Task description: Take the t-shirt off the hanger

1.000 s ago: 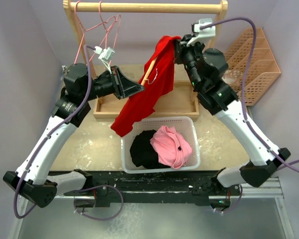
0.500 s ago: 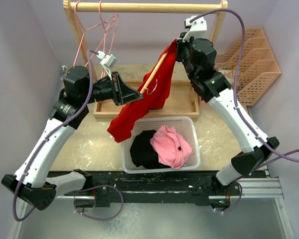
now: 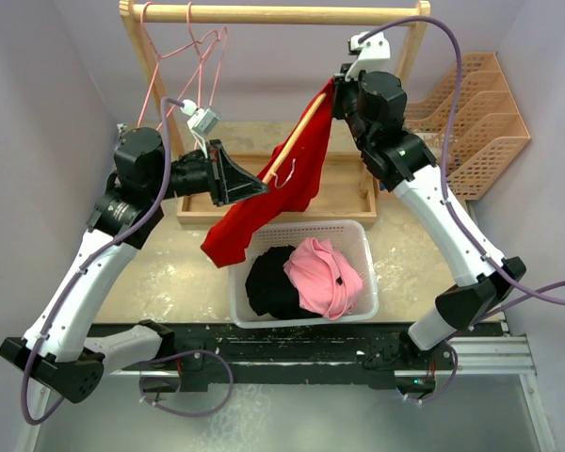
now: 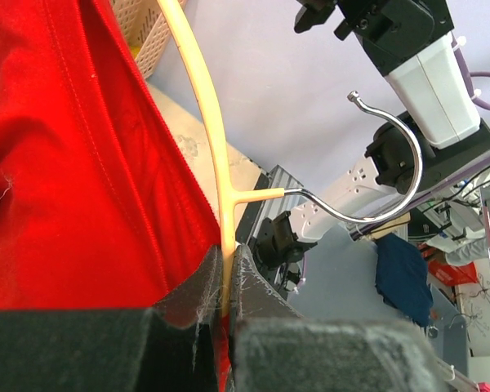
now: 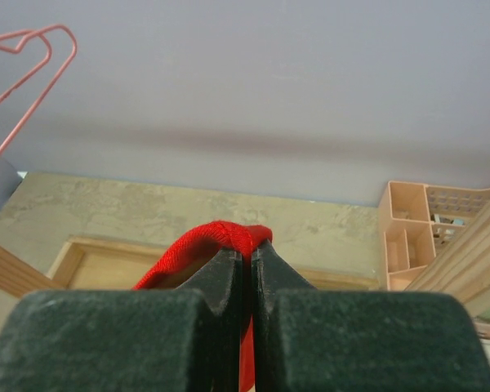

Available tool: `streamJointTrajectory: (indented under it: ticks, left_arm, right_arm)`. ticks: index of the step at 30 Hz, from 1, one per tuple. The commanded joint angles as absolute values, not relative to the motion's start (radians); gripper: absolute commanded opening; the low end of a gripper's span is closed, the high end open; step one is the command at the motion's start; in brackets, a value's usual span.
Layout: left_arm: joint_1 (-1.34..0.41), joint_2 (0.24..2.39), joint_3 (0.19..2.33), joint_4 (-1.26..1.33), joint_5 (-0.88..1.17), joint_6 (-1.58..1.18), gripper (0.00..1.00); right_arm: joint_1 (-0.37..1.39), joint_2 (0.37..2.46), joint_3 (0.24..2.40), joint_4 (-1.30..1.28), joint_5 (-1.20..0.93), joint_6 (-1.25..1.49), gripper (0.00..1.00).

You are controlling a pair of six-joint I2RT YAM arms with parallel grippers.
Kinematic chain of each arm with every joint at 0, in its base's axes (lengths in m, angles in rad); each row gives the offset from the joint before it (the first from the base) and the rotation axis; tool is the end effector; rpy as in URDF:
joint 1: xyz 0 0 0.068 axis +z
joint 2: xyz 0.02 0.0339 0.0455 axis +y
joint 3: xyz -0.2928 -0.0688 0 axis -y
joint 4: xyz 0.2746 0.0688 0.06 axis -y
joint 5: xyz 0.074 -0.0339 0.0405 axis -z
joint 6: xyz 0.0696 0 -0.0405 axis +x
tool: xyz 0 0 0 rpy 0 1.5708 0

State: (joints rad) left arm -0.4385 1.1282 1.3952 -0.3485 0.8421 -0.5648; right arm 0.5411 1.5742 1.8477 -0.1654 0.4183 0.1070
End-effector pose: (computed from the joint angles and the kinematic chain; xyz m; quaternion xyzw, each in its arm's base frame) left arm 0.2166 -0.1589 0.4986 0.2341 0.6872 -0.5609 0.3978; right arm 0.3625 0.1849 0.5531 0.0102 0.6713 0.1004 0.7343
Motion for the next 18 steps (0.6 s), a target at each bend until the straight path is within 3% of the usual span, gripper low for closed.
streamJointTrajectory:
  ticks: [1, 18]
  left_arm:
    - [-0.44, 1.041, 1.404, -0.415, 1.016, -0.556, 0.0]
    - [-0.44, 1.028, 1.391, -0.334, 1.037, -0.592, 0.0]
  right_arm:
    - [0.459, 1.585, 1.881, -0.088, 0.518, 0.099, 0.0]
    - [0.4, 1.551, 1.78, -0.13, 0.468, 0.165, 0.0]
